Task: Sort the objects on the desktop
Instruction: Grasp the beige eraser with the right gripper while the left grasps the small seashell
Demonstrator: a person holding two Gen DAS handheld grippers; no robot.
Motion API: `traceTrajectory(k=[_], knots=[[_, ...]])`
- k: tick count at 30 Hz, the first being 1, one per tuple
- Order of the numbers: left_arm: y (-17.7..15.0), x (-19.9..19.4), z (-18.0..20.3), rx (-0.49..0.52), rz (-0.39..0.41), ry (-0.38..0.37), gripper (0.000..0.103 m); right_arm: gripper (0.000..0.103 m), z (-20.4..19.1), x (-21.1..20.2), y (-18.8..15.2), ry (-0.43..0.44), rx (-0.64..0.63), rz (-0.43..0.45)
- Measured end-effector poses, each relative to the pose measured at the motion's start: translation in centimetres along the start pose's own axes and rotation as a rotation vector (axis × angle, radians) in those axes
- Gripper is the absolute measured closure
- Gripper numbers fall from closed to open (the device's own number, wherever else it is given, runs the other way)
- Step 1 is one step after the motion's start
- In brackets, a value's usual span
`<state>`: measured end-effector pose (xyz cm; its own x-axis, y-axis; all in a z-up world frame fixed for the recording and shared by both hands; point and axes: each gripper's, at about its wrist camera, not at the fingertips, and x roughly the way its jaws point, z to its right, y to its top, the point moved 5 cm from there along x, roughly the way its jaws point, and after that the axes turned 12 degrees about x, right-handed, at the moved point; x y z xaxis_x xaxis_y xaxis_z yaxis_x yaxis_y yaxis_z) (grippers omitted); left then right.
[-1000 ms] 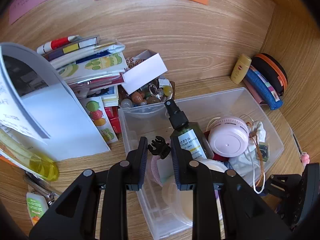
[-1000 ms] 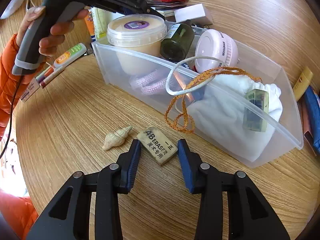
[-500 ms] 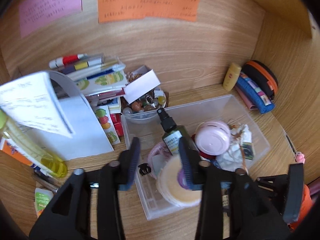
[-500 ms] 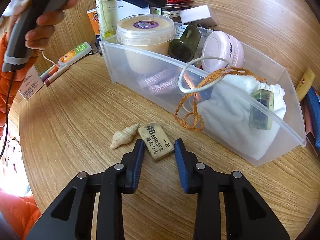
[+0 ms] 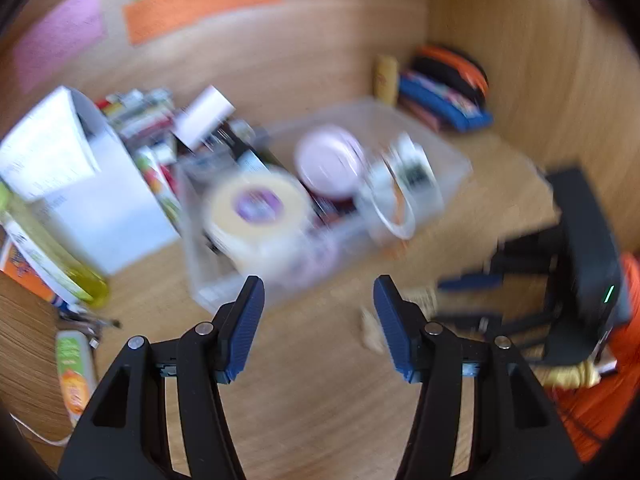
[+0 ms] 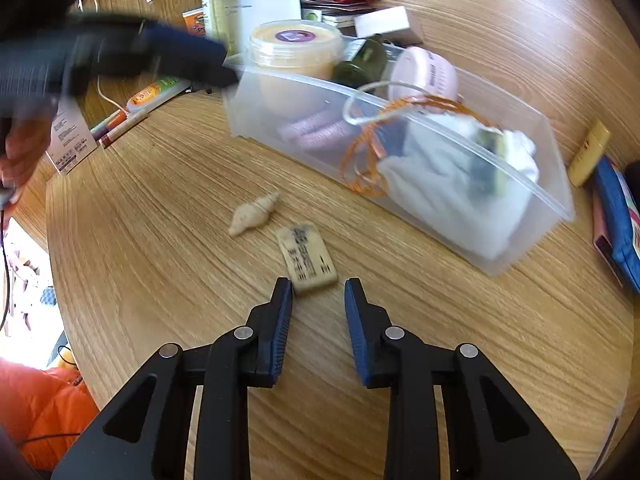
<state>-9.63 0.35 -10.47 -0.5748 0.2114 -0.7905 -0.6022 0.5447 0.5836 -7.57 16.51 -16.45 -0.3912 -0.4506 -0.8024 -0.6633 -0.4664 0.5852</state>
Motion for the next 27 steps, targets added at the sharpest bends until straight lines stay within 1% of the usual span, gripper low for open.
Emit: traceTrajectory(k=[3,6,7,9,10,11,14,15,16,18,19,21,25,27], knots=[[-1.3,1.7,2.1,0.029,-0.052,-0.027,0.047,0.078,0.6,-0.4,-0.4,-0.008,0.016,0.0],[-2.2,3.6,2.7,0.022,-0.103,-0.052,0.048,0.078,0.4,-0.3,-0.3,-0.013,0.008,0.0],[-2.4,4.1,2.7,0.018,-0.116,-0.063,0.053,0.077,0.3,-0.3,-0.2,-0.014,0.002,-0.001],[-2.7,4.8,2.8,0.013,-0.139,-0.072,0.057,0.07,0.0,-0.1,0.0,-0.021,-0.016,0.0],[-2.8,5.1,2.8,0.011,-0.145,-0.076,0.057,0.064,-0.2,0.1,0.1,-0.027,-0.028,0.002],[-2.9,5.3,2.9,0.01,-0.147,-0.077,0.058,0.062,-0.3,0.2,0.2,-0.029,-0.036,0.004],[-2.9,5.3,2.9,0.012,-0.134,-0.081,0.062,0.062,-0.6,0.6,0.7,-0.015,-0.058,0.001],[-2.8,5.3,2.9,0.013,-0.13,-0.081,0.068,0.062,-0.6,0.8,0.9,-0.012,-0.063,0.002],[-2.9,5.1,3.0,0.012,-0.122,-0.08,0.075,0.062,-0.6,1.0,1.2,-0.008,-0.065,0.002],[-2.8,5.3,2.7,0.006,-0.117,-0.084,0.08,0.062,-0.8,1.1,1.5,0.001,-0.066,0.0],[-2.9,5.4,2.6,0.004,-0.112,-0.083,0.087,0.062,-0.8,1.2,1.6,0.009,-0.064,-0.001],[-3.0,5.3,2.3,-0.004,-0.106,-0.078,0.087,0.064,-0.8,1.3,1.7,0.021,-0.061,-0.003],[-3.1,5.2,1.6,-0.035,-0.097,-0.075,0.087,0.08,-1.7,1.4,1.8,0.03,-0.059,-0.004],[-3.1,5.0,1.4,-0.051,-0.085,-0.074,0.087,0.08,-1.6,1.4,1.8,0.031,-0.053,-0.004]])
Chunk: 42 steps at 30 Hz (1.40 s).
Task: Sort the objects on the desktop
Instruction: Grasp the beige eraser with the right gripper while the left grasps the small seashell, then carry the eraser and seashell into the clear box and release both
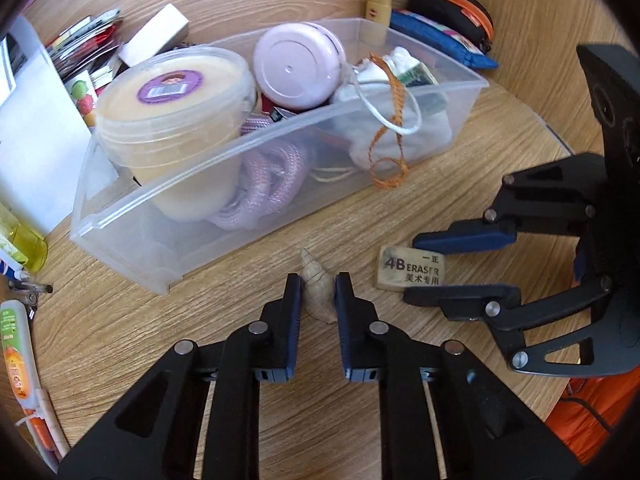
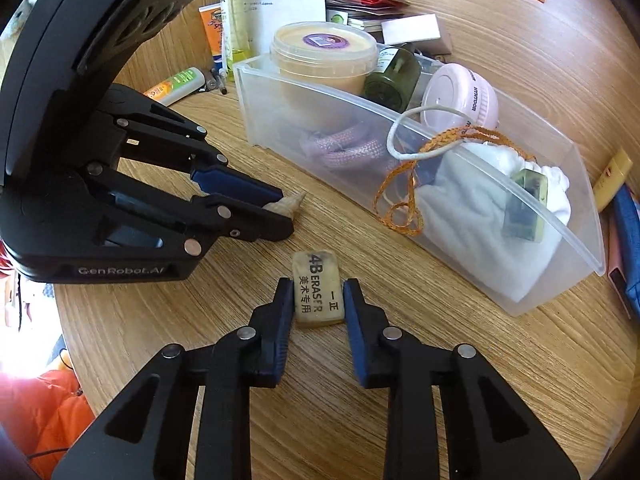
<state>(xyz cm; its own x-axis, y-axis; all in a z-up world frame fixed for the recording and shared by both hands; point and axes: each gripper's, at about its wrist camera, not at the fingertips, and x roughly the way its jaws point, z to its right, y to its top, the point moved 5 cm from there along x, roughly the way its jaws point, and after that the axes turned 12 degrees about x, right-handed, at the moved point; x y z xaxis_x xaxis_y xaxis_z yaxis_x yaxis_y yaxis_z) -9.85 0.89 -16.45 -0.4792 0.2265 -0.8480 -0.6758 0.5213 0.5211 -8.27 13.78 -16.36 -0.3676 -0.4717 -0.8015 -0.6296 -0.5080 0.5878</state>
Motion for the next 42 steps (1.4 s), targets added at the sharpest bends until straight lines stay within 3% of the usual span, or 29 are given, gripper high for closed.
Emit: traceTrajectory(k=[15,29,42], knots=[[1.5,-6.7,-1.5,-0.064,0.169,0.092,0.087,0.081,0.6,-3.1,1.8,-0.042,-0.017,0.102],[4.4,-11.0,-2.0,-0.094,0.322,0.142,0.087,0.081,3.4,-9.2,5.4,-0.094,0.043,0.31],[7.7,-10.1,-2.5,-0.094,0.351,0.138,0.087,0.081,7.0,-9.7,9.5,-0.1,0.122,0.371]])
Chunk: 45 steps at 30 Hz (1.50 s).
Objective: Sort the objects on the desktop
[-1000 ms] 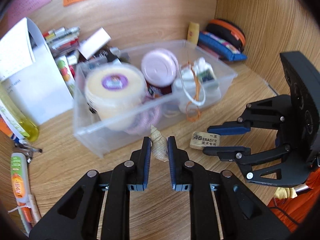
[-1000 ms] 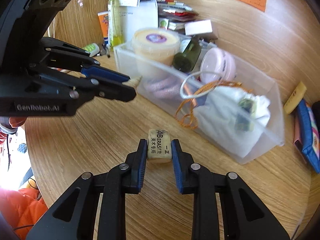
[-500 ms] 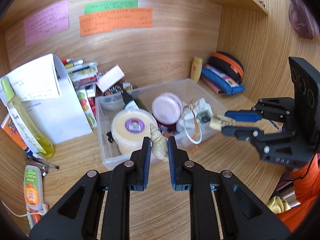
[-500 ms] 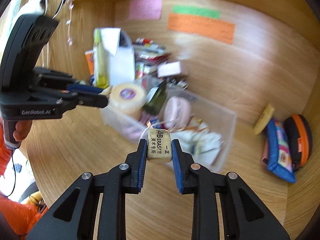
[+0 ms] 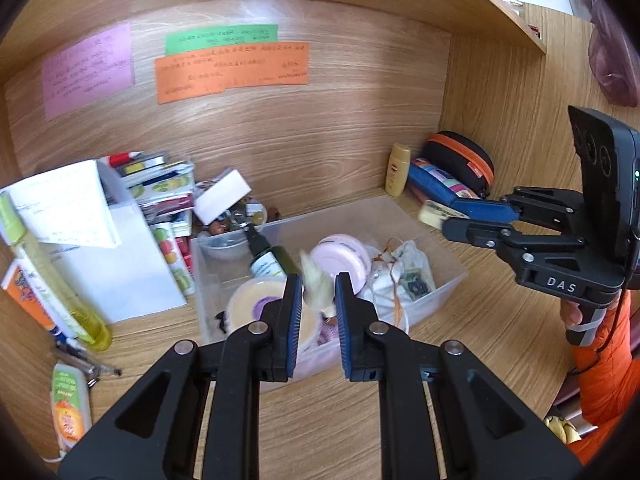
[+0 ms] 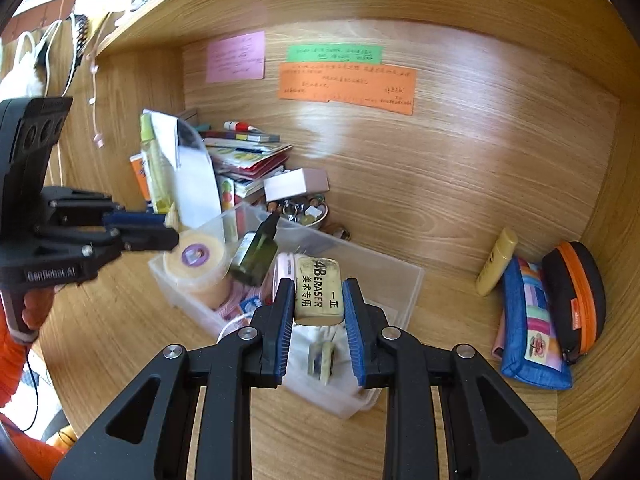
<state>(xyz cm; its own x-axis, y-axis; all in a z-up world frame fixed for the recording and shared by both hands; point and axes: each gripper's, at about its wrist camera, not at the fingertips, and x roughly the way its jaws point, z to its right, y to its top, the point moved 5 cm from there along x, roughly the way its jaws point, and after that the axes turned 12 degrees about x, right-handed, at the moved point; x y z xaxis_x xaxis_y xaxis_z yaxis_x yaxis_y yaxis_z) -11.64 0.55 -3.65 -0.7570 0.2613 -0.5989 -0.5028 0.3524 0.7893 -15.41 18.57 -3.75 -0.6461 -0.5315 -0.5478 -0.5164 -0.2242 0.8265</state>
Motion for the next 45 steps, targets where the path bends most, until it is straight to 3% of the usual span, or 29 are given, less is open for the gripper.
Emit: traceTrajectory(k=[10,16,21,24,26,28,30,32,33,37,45], knots=[[0.2,4.1,1.2,0.021,-0.057,-0.037,0.087,0.081,1.2,4.0,-1.0,0.004,0.058,-0.067],[0.0,3.4,0.4,0.003,-0.045,-0.005,0.087,0.081,1.8,5.9,-1.8,0.0,0.076,-0.109],[0.0,2.7,-0.2,-0.024,-0.027,0.008,0.069,0.081,1.2,5.9,-2.0,-0.013,0.034,-0.097],[0.1,2.6,-0.4,-0.033,-0.025,0.009,0.068,0.078,0.7,5.5,-1.9,-0.021,0.014,-0.086],[0.1,2.5,-0.4,-0.039,-0.028,0.013,0.066,0.066,0.5,5.2,-1.8,-0.03,0.008,-0.078],[-0.1,2.2,-0.5,-0.046,-0.031,0.027,0.051,0.058,0.3,4.7,-1.6,-0.041,0.001,-0.06],[-0.2,1.6,-0.6,-0.053,-0.02,0.042,0.042,0.049,0.1,4.1,-1.5,-0.051,-0.006,-0.043],[-0.4,1.0,-0.7,-0.056,-0.015,0.068,0.036,0.028,-0.1,3.5,-1.4,-0.069,-0.007,-0.023],[-0.5,0.6,-0.8,-0.062,-0.012,0.071,0.029,0.025,-0.2,3.0,-1.3,-0.08,-0.008,-0.005],[-0.8,-0.5,-1.0,-0.089,-0.002,0.106,0.013,0.021,-0.4,1.8,-1.2,-0.092,-0.009,0.02],[-1.9,-2.4,-0.2,-0.135,0.013,0.182,0.006,0.014,-0.2,-1.2,-1.9,-0.086,0.051,0.037]])
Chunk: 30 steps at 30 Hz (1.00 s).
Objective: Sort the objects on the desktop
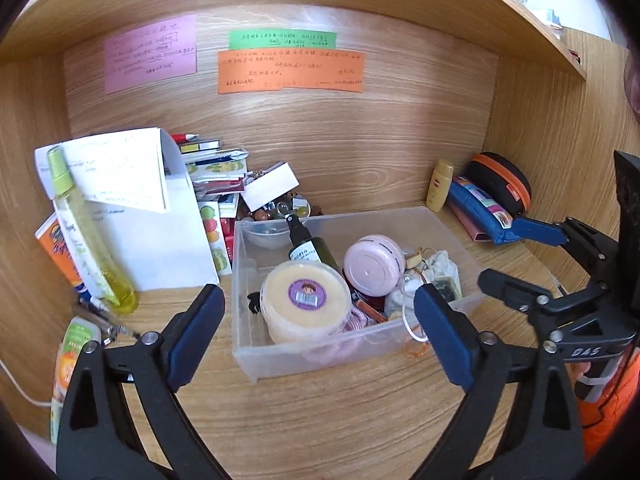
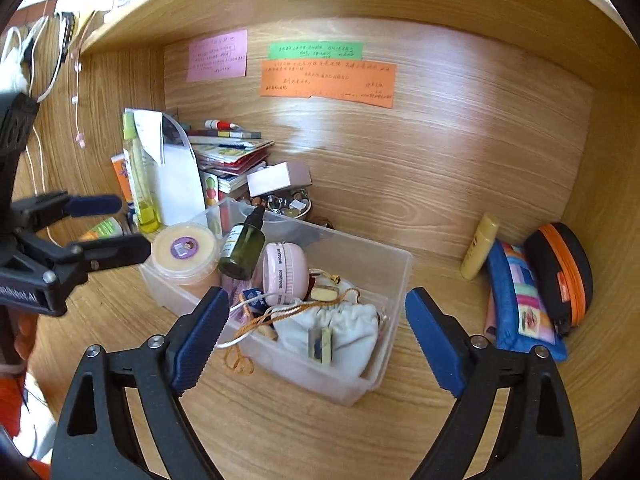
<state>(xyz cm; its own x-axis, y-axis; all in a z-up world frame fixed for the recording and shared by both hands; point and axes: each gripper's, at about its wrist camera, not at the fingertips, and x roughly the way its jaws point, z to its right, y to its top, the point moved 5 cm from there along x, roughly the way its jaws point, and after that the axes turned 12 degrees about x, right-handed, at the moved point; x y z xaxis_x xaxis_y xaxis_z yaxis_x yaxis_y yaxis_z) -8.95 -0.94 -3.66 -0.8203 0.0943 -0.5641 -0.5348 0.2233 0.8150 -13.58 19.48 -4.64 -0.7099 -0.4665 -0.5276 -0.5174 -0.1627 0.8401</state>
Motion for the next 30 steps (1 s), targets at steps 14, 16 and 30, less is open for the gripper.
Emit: traceTrajectory(k=[14,16,30], knots=[[-2.1,-3.6,3.1,-0.002,0.029,0.022,0.006,0.001,-0.8,-6.4,-2.2,0.03,0.051,0.073],[-2.5,-4.0,3.4,-0.005,0.036,0.014,0.006,0.001,-1.1,-6.9,-2.4,0.033,0.041,0.078],[-2.5,-6.4,4.7,0.016,0.143,0.053,0.006,0.001,-0.9,-8.8,-2.3,0.043,0.056,0.105]])
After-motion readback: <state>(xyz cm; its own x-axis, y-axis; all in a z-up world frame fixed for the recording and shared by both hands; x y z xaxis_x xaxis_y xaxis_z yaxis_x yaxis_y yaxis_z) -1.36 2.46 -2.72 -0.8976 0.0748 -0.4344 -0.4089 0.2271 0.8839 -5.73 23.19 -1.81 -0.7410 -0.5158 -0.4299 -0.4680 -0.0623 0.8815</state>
